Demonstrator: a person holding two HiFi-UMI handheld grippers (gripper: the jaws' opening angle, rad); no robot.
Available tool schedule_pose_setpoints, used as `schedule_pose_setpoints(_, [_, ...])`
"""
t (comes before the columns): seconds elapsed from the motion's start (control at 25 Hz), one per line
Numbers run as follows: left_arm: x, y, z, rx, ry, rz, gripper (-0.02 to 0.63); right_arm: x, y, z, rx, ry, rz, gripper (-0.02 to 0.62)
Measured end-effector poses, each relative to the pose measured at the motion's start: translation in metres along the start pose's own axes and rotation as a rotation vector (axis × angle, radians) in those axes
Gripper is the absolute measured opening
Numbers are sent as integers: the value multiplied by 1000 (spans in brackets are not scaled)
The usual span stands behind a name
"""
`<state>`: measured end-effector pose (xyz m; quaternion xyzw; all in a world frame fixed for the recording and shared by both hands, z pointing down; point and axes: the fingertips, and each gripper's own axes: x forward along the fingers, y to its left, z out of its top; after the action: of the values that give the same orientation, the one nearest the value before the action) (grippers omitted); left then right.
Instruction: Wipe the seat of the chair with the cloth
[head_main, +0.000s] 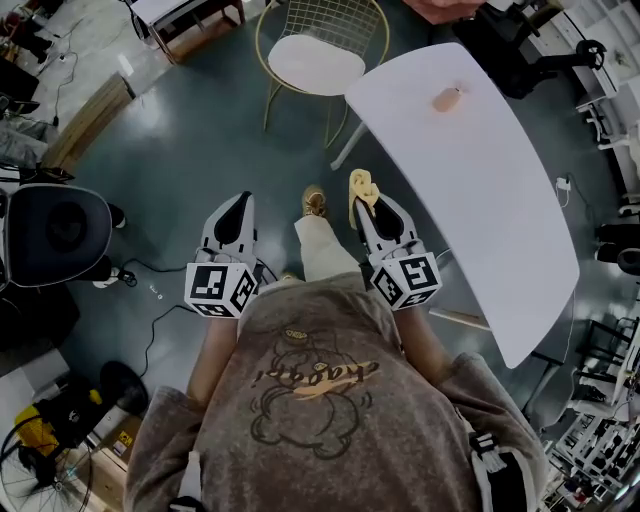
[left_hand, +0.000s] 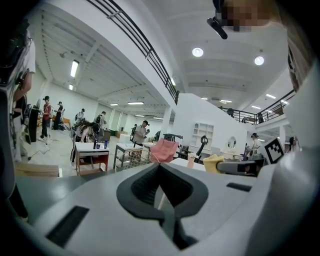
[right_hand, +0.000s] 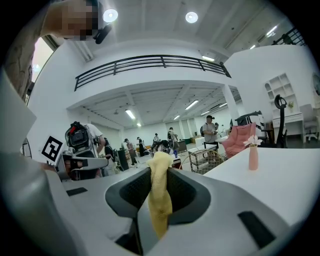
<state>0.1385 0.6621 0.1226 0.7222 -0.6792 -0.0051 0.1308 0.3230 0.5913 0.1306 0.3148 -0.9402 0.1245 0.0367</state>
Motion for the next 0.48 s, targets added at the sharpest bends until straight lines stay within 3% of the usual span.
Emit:
schedule_pose_setpoints(0.24, [52,27,4,-5,9,-18,3,52,-24,4,4,3,-5,112])
schedule_pose_setpoints(0.48, [126,57,32,-2,4,-23,3,117,-69,32,15,-2,-19,112])
